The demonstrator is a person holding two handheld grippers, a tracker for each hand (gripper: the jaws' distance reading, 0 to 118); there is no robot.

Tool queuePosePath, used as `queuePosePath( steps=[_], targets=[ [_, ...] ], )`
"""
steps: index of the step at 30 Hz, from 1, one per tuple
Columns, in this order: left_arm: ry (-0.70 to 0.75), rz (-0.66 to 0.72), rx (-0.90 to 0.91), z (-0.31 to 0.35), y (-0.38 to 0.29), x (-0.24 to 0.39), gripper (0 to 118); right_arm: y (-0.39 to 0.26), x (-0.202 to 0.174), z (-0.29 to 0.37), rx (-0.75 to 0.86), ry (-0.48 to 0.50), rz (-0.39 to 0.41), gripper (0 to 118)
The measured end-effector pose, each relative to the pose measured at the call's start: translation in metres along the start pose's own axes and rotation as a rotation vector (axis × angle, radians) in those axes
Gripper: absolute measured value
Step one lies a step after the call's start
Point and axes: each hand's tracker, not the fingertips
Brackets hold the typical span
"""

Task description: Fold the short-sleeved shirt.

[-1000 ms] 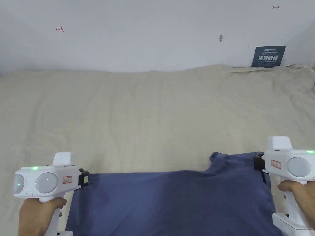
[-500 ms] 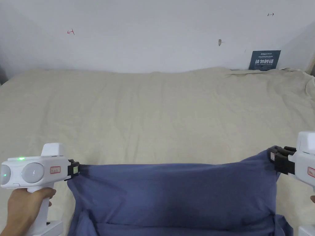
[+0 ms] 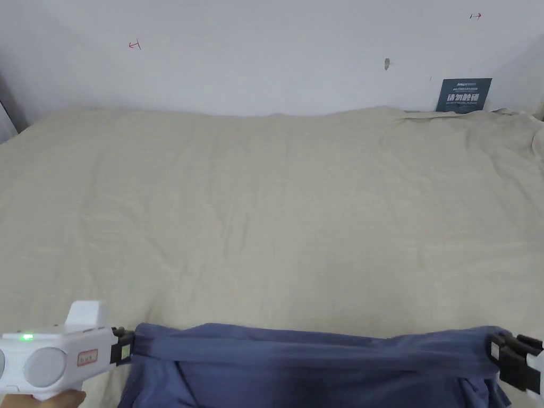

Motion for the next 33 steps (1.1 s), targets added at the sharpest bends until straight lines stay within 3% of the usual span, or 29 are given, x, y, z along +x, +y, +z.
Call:
queuePosePath(
  steps=[7, 21, 23, 24, 26, 27, 28, 29, 33],
  targets=[
    [0.021, -0.002, -0.057, -0.005, -0.045, 0.002, 0, -0.048, 0.004, -0.008, -0.088, -0.056, -0.050, 3],
    [0.099, -0.048, -0.081, -0.026, -0.078, 0.017, 0, -0.087, 0.018, -0.053, -0.204, -0.172, -0.068, 3],
    [0.094, -0.051, -0.082, -0.020, -0.077, 0.022, 13, -0.085, 0.015, -0.048, -0.193, -0.168, -0.065, 5],
    [0.098, -0.052, -0.081, -0.017, -0.076, 0.022, 27, -0.083, 0.014, -0.045, -0.181, -0.166, -0.068, 13],
    [0.121, -0.051, -0.073, -0.017, -0.073, 0.021, 71, -0.076, 0.012, -0.042, -0.177, -0.178, -0.075, 43],
    [0.131, -0.045, -0.067, -0.014, -0.071, 0.020, 101, -0.073, 0.011, -0.039, -0.168, -0.186, -0.073, 67],
    [0.129, -0.040, -0.064, -0.011, -0.068, 0.019, 117, -0.070, 0.009, -0.035, -0.145, -0.196, -0.071, 80],
    [0.123, -0.023, -0.055, -0.013, -0.068, 0.016, 118, -0.066, 0.008, -0.030, -0.115, -0.199, -0.074, 87],
    [0.101, 0.028, 0.065, 0.019, -0.046, 0.020, 118, -0.037, -0.006, -0.007, -0.009, -0.196, -0.059, 88]
  ],
)
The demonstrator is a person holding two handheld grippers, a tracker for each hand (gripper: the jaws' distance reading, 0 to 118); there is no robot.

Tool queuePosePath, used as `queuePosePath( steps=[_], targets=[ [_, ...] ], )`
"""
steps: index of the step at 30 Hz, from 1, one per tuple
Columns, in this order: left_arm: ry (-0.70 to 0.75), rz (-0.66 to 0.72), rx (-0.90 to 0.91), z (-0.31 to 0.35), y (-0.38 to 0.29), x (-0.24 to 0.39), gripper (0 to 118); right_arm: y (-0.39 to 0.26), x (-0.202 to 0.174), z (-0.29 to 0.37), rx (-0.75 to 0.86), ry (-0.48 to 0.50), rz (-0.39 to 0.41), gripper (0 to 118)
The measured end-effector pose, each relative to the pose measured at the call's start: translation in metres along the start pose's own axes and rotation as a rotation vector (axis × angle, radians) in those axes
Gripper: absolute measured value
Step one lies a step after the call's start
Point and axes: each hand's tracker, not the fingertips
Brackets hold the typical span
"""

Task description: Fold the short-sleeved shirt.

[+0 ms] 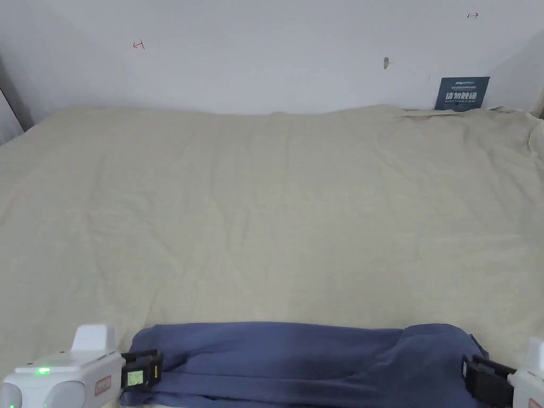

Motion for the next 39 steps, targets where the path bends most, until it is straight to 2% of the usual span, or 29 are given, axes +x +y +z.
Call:
queuePosePath(
  steps=[9, 14, 16, 17, 19, 20, 22, 23, 24, 25, 28, 34, 39],
  targets=[
    [-0.021, 0.006, 0.312, 0.051, 0.055, 0.019, 118, 0.063, -0.042, 0.059, 0.303, 0.016, 0.032, 88],
    [-0.021, -0.010, 0.408, 0.065, 0.067, 0.042, 118, 0.077, -0.069, 0.075, 0.430, -0.004, 0.090, 88],
    [-0.020, -0.025, 0.415, 0.064, 0.070, 0.049, 114, 0.079, -0.078, 0.078, 0.463, -0.018, 0.109, 88],
    [-0.018, -0.032, 0.455, 0.063, 0.069, 0.053, 109, 0.079, -0.081, 0.079, 0.464, -0.013, 0.114, 88],
    [-0.031, -0.047, 0.506, 0.063, 0.065, 0.059, 90, 0.079, -0.084, 0.076, 0.485, -0.012, 0.125, 84],
    [-0.028, -0.047, 0.510, 0.060, 0.063, 0.062, 81, 0.078, -0.087, 0.076, 0.494, -0.014, 0.130, 78],
    [-0.019, -0.047, 0.540, 0.058, 0.059, 0.066, 58, 0.077, -0.091, 0.075, 0.502, -0.018, 0.137, 51],
    [-0.016, -0.048, 0.548, 0.058, 0.057, 0.069, 38, 0.076, -0.091, 0.074, 0.507, -0.020, 0.139, 33],
    [-0.012, -0.047, 0.557, 0.058, 0.055, 0.071, 10, 0.075, -0.091, 0.073, 0.510, -0.014, 0.137, 4],
    [-0.008, -0.050, 0.566, 0.057, 0.054, 0.072, 1, 0.075, -0.091, 0.072, 0.510, -0.009, 0.133, 0],
    [-0.059, -0.053, 0.517, 0.056, 0.053, 0.071, 0, 0.076, -0.092, 0.066, 0.495, 0.022, 0.126, 0],
    [-0.082, -0.046, 0.456, 0.048, 0.052, 0.060, 0, 0.077, -0.092, 0.063, 0.492, 0.024, 0.129, 0],
    [-0.162, -0.009, 0.290, 0.032, 0.057, 0.035, 0, 0.078, -0.091, 0.061, 0.483, 0.027, 0.138, 0]
  ],
)
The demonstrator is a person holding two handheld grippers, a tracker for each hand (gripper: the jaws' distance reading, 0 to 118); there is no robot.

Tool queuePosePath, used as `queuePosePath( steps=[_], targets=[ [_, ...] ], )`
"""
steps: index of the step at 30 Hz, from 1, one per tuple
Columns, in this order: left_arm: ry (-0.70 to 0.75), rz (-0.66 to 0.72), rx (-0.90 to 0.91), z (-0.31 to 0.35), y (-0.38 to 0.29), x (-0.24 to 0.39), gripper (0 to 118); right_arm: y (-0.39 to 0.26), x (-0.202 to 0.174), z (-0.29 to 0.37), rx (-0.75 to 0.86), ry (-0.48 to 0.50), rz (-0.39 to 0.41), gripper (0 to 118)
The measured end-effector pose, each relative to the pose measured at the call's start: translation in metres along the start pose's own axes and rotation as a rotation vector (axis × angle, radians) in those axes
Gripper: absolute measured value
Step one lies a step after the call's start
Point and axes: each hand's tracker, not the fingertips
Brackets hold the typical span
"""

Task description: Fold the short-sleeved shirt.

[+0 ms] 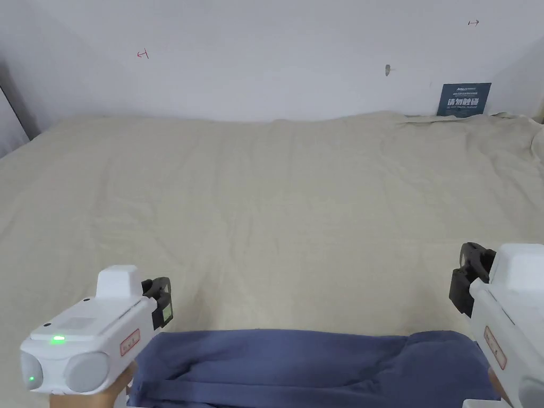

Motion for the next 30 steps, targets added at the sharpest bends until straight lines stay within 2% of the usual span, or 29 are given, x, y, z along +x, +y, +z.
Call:
queuePosePath(
  steps=[8, 10, 11, 12, 13, 14, 15, 22, 25, 30],
  targets=[
    [-0.093, 0.141, -0.228, -0.029, -0.007, -0.054, 1, -0.001, 0.003, -0.003, -0.022, 0.003, 0.000, 0],
    [-0.103, 0.177, -0.295, -0.043, -0.012, -0.073, 17, -0.002, 0.004, -0.005, -0.030, 0.001, -0.002, 0],
    [-0.108, 0.195, -0.334, -0.050, -0.014, -0.081, 30, -0.002, 0.004, -0.006, -0.034, 0.000, -0.001, 0],
    [-0.111, 0.222, -0.367, -0.055, -0.018, -0.087, 59, -0.003, 0.004, -0.007, -0.039, -0.002, 0.002, 0],
    [-0.106, 0.240, -0.403, -0.062, -0.022, -0.095, 77, -0.004, 0.004, -0.008, -0.044, -0.005, 0.005, 0],
    [-0.102, 0.250, -0.435, -0.067, -0.026, -0.100, 88, -0.005, 0.005, -0.009, -0.049, -0.007, 0.005, 0],
    [-0.091, 0.241, -0.439, -0.072, -0.030, -0.103, 95, -0.005, 0.003, -0.009, -0.055, -0.007, 0.005, 0],
    [-0.085, 0.240, -0.537, -0.097, -0.051, -0.116, 93, -0.011, 0.004, -0.014, -0.092, -0.018, 0.002, 0],
    [-0.102, 0.245, -0.533, -0.101, -0.058, -0.114, 75, -0.012, 0.003, -0.014, -0.104, -0.021, 0.002, 0],
    [-0.120, 0.233, -0.554, -0.110, -0.063, -0.100, 70, -0.014, 0.005, -0.015, -0.124, -0.023, -0.003, 0]
  ],
)
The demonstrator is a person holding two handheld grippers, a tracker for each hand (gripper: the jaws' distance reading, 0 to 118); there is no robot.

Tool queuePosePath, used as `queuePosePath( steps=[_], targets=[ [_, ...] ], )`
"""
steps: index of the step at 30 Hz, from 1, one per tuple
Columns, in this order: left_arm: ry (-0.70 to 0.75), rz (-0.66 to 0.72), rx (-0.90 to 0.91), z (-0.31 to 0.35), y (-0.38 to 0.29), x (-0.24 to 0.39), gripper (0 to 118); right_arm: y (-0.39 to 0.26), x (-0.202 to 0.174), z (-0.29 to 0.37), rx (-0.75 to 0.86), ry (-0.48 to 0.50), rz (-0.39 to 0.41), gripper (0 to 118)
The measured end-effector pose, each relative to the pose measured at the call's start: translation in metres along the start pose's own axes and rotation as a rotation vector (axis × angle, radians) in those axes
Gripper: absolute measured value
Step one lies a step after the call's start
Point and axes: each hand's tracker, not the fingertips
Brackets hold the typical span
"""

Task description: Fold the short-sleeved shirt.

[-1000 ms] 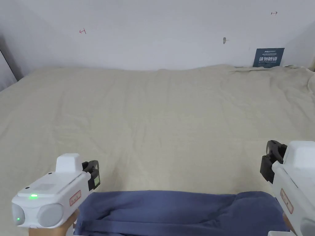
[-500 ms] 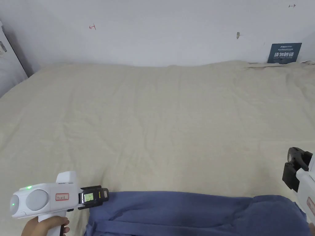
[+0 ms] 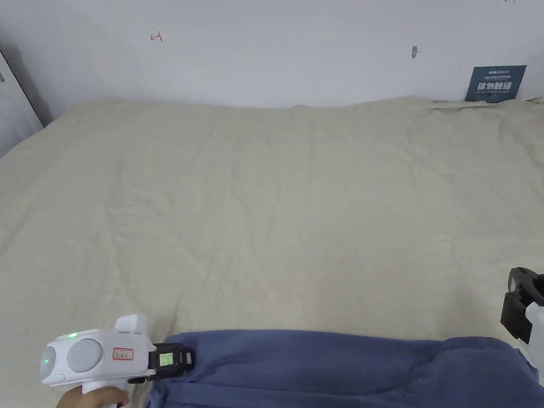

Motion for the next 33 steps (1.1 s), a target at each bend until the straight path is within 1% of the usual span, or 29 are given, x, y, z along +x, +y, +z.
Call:
queuePosePath(
  steps=[2, 3, 5, 7, 8, 9, 11, 14, 21, 25, 28, 31, 33],
  targets=[
    [-0.001, -0.003, -0.001, -0.001, 0.000, 0.000, 68, 0.000, 0.000, 0.000, 0.000, -0.003, -0.003, 0],
    [-0.002, 0.000, -0.002, 0.002, -0.001, 0.002, 66, 0.000, 0.001, 0.001, 0.000, -0.005, -0.003, 0],
    [0.000, -0.005, 0.000, 0.004, -0.001, 0.003, 53, 0.000, 0.002, 0.002, -0.001, -0.007, -0.006, 0],
    [-0.006, -0.011, 0.002, 0.005, -0.001, 0.001, 33, 0.000, 0.003, 0.002, -0.002, -0.006, -0.011, 0],
    [-0.044, 0.000, -0.001, 0.005, -0.001, 0.000, 22, 0.000, 0.004, 0.002, -0.003, -0.007, -0.012, 0],
    [-0.087, 0.022, -0.004, 0.004, -0.002, 0.002, 17, 0.001, 0.003, 0.003, -0.004, -0.007, -0.015, 0],
    [-0.049, -0.012, 0.004, 0.005, -0.003, 0.007, 10, 0.002, 0.003, 0.004, -0.004, -0.006, -0.020, 0],
    [-0.042, -0.031, 0.021, 0.015, 0.000, 0.012, 7, 0.004, 0.002, 0.007, 0.000, -0.008, -0.018, 0],
    [-0.030, -0.032, 0.058, 0.054, 0.018, -0.002, 5, 0.010, 0.005, 0.011, 0.011, -0.012, -0.020, 0],
    [0.061, -0.027, 0.066, 0.071, 0.025, -0.016, 5, 0.009, 0.008, 0.009, 0.014, -0.011, -0.024, 0],
    [0.099, 0.003, 0.064, 0.083, 0.028, -0.025, 5, 0.009, 0.009, 0.009, 0.015, -0.007, -0.025, 0],
    [0.126, 0.016, 0.046, 0.085, 0.031, -0.024, 5, 0.008, 0.009, 0.009, 0.014, -0.002, -0.024, 0],
    [0.156, 0.016, 0.027, 0.082, 0.032, -0.011, 5, 0.008, 0.009, 0.010, 0.014, 0.001, -0.027, 0]
  ],
)
